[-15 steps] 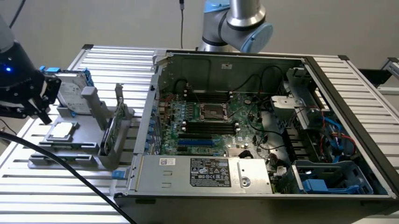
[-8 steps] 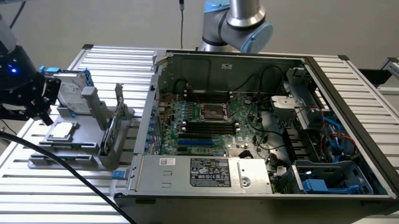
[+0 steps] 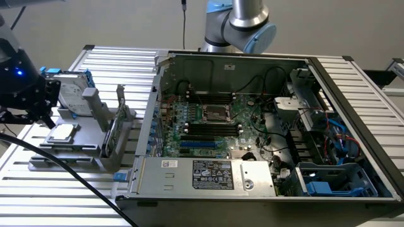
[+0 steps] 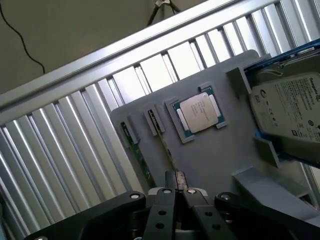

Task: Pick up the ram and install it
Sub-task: 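Pick up the ram and move it above insertion slot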

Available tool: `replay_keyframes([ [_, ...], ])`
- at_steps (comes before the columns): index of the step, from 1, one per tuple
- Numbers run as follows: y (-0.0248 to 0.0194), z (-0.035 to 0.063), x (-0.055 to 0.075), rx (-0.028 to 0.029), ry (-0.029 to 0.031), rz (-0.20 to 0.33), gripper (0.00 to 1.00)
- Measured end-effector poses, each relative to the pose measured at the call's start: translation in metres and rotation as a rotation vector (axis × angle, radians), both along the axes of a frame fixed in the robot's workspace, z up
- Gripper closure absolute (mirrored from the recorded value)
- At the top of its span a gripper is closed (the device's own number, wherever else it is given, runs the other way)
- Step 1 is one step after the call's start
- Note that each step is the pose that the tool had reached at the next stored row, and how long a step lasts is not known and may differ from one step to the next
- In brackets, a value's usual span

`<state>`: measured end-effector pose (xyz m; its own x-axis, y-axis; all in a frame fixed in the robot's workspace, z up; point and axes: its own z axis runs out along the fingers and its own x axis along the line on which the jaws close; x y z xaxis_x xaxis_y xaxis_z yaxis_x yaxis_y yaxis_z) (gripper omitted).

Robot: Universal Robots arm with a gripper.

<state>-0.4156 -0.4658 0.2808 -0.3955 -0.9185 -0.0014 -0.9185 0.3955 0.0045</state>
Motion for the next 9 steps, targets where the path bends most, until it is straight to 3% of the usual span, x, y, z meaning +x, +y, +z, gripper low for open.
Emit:
replay_keyframes([
  [5, 0.0000, -0.0019, 0.0000, -0.0015, 0.0042, 0.091, 0.89],
  [9, -0.0001, -0.0024, 0.0000, -0.0116, 0.0080, 0.156, 0.89],
])
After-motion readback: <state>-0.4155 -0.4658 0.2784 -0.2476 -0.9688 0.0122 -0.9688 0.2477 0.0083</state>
